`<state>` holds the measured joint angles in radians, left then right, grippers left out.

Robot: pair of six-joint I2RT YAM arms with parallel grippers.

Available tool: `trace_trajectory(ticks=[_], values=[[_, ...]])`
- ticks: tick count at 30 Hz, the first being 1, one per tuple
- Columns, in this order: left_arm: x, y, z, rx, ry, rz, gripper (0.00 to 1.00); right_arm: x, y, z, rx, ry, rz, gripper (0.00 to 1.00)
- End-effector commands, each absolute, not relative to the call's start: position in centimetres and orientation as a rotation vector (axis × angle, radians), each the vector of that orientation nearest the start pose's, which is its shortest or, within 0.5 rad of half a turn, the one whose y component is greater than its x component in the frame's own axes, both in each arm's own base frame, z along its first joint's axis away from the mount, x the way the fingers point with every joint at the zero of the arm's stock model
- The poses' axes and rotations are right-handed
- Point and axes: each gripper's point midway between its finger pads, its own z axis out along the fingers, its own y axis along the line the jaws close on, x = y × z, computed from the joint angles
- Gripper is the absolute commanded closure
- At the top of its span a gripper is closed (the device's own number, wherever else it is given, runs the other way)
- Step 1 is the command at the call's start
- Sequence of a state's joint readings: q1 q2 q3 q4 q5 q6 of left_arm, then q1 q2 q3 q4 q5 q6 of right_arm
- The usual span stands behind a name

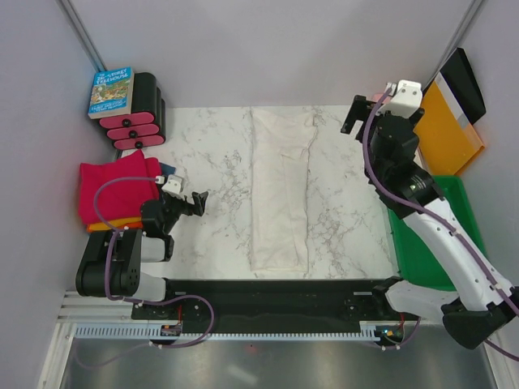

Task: Fold and stack the t-shirts
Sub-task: Grab the bottom of the folded rectangular tshirt with both arms

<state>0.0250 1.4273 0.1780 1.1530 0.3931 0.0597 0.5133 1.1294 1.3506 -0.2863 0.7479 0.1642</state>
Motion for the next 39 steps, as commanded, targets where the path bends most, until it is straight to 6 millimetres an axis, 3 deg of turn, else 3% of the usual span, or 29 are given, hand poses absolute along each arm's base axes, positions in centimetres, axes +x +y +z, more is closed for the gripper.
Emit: trace_trajectory(ticks=[1, 3, 6, 8, 9, 10, 13, 17, 20, 21, 23, 24, 25, 27, 28, 29, 31, 33, 34, 35, 36, 37, 38, 39], values=[[35.8, -5.1, 10.8, 0.319, 1.597, -0.226, 0.00, 38.6, 9.6, 38.5, 0.127, 1.580, -0.047, 0.02], [35.8, -5.1, 10.9, 0.319, 1.595, -0.226, 0.00, 39.8, 10.5, 36.0, 0.146, 1.621, 0.007, 0.02], [35.8, -5.1, 10.9, 0.320, 1.594, -0.227, 0.00, 41.3, 12.5, 30.4, 0.178, 1.736, 0.127, 0.02], [35.8, -5.1, 10.8, 0.319, 1.597, -0.226, 0.00, 42.2, 12.5, 26.0, 0.225, 1.828, 0.160, 0.02], [35.8, -5.1, 10.8, 0.319, 1.597, -0.226, 0.00, 42.3, 12.3, 24.7, 0.302, 1.848, 0.199, 0.02], [35.8, -5.1, 10.8, 0.318, 1.597, -0.228, 0.00, 42.1, 11.4, 22.6, 0.338, 1.881, 0.170, 0.02], [35.8, -5.1, 10.9, 0.318, 1.596, -0.227, 0.00, 41.2, 10.3, 20.1, 0.368, 1.880, 0.124, 0.02], [35.8, -5.1, 10.8, 0.319, 1.598, -0.229, 0.00, 39.1, 9.3, 19.8, 0.371, 1.857, 0.040, 0.04], [36.4, -4.6, 11.3, 0.268, 1.598, -0.221, 0.00, 36.8, 10.9, 19.9, 0.253, 1.876, 0.021, 0.04], [37.2, -2.1, 10.7, 0.138, 1.643, -0.139, 0.00, 36.4, 11.1, 20.0, 0.245, 1.875, 0.035, 0.02], [37.2, -2.4, 10.7, 0.111, 1.652, -0.148, 0.00, 35.1, 11.3, 19.2, 0.217, 1.928, 0.037, 0.02], [37.4, -1.3, 10.7, 0.054, 1.657, -0.062, 0.00, 34.8, 11.3, 18.9, 0.207, 1.943, 0.032, 0.02], [36.9, -3.1, 10.5, 0.109, 1.653, -0.028, 0.00, 34.3, 11.0, 18.8, 0.203, 1.955, 0.015, 0.02], [36.5, -2.2, 11.6, 0.056, 1.602, 0.026, 0.00, 34.0, 10.8, 19.1, 0.202, 1.950, -0.005, 0.02], [36.2, -2.8, 12.3, 0.081, 1.580, 0.032, 0.00, 33.9, 10.9, 19.3, 0.199, 1.947, -0.002, 0.02], [36.2, -1.6, 12.7, 0.007, 1.599, 0.146, 0.00, 33.8, 10.9, 19.3, 0.192, 1.952, -0.007, 0.02], [37.5, -3.8, 13.3, 0.099, 1.731, 0.195, 0.00, 33.8, 11.2, 19.3, 0.181, 1.955, -0.008, 0.02], [38.2, -4.1, 13.5, 0.043, 1.847, 0.232, 0.00, 34.0, 11.5, 19.5, 0.190, 1.954, -0.001, 0.02], [40.4, -6.3, 16.9, -0.057, 1.844, 0.153, 0.00, 34.1, 11.6, 19.2, 0.193, 1.964, -0.008, 0.02], [38.1, -6.1, 13.3, -0.046, 2.084, 0.221, 0.00, 34.2, 11.7, 19.4, 0.205, 1.973, -0.013, 0.02], [37.6, -8.3, 13.3, -0.123, 2.161, 0.139, 0.00, 34.2, 11.7, 19.2, 0.205, 1.984, -0.027, 0.02], [38.1, -10.2, 15.6, -0.102, 2.192, 0.098, 0.00, 34.1, 11.3, 18.5, 0.207, 2.004, -0.083, 0.02], [36.3, -10.9, 13.7, -0.043, 2.301, 0.170, 0.00, 34.1, 11.0, 18.7, 0.214, 1.999, -0.121, 0.02], [34.7, -14.1, 13.8, -0.014, 2.305, 0.142, 0.00, 34.0, 11.4, 19.0, 0.193, 1.992, -0.149, 0.02]])
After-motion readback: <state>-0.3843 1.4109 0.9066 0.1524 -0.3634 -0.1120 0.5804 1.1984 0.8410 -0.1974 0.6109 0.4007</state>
